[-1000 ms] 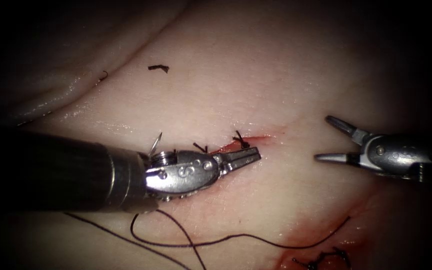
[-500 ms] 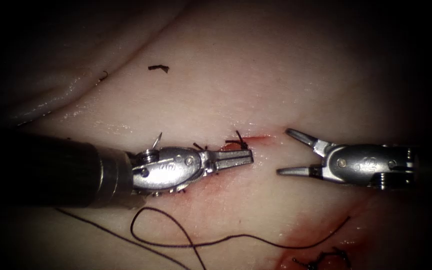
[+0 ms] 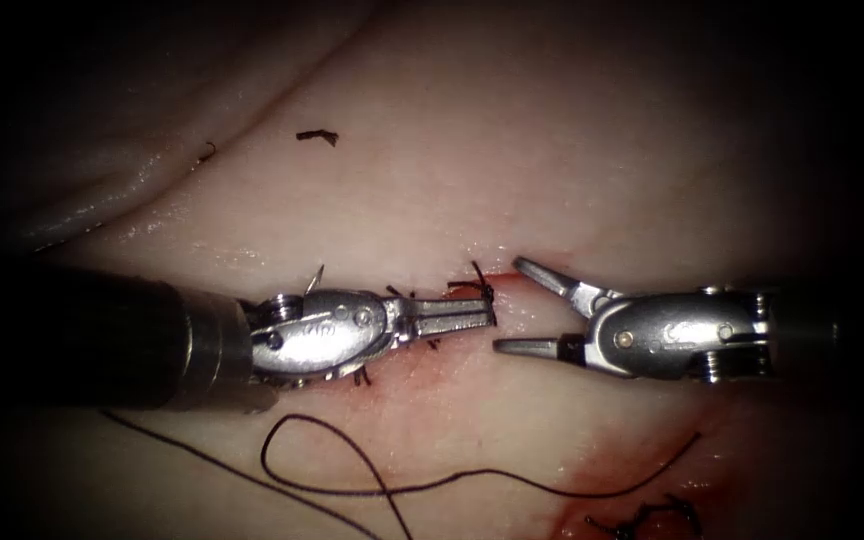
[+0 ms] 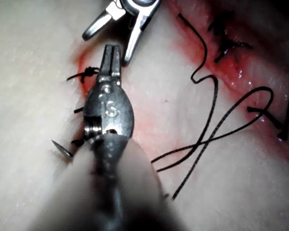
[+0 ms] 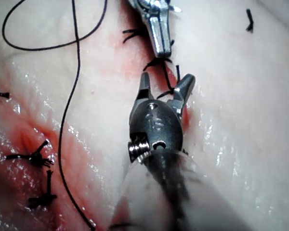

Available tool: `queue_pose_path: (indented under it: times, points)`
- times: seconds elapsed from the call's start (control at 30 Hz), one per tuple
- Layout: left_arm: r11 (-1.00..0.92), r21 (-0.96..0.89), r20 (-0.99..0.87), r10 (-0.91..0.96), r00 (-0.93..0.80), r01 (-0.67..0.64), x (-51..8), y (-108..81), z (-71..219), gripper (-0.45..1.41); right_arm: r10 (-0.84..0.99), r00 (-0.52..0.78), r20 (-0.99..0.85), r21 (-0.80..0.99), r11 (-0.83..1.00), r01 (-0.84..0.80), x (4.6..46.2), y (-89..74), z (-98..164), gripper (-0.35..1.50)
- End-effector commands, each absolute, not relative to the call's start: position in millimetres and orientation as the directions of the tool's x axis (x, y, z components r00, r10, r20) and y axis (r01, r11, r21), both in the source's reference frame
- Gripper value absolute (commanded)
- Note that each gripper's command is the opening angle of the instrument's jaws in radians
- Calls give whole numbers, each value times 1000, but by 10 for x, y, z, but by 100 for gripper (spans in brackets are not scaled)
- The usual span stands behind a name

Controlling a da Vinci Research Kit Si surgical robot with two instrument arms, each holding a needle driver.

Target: Wound Closure

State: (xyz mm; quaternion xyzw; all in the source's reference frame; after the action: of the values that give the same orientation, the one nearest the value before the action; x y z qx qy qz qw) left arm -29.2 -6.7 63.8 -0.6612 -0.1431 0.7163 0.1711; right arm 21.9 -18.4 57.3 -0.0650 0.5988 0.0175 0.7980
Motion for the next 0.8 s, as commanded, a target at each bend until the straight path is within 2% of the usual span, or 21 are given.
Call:
queue_pose_path:
  times: [0.03,0.5,0.8]
  points:
    - [-900,-432,-898,435,-67,-54,-297,-71,643,-45,-56,276,-960,-86,991,-101,233,-191,577,123]
    - [-910,-414,-908,415,-53,-21,-314,-79,640,-45,-144,299,-943,-186,976,-116,261,-196,592,123]
    - [-919,-395,-917,393,-70,15,-315,-83,644,-45,-167,283,-945,-213,966,-143,264,-194,599,118]
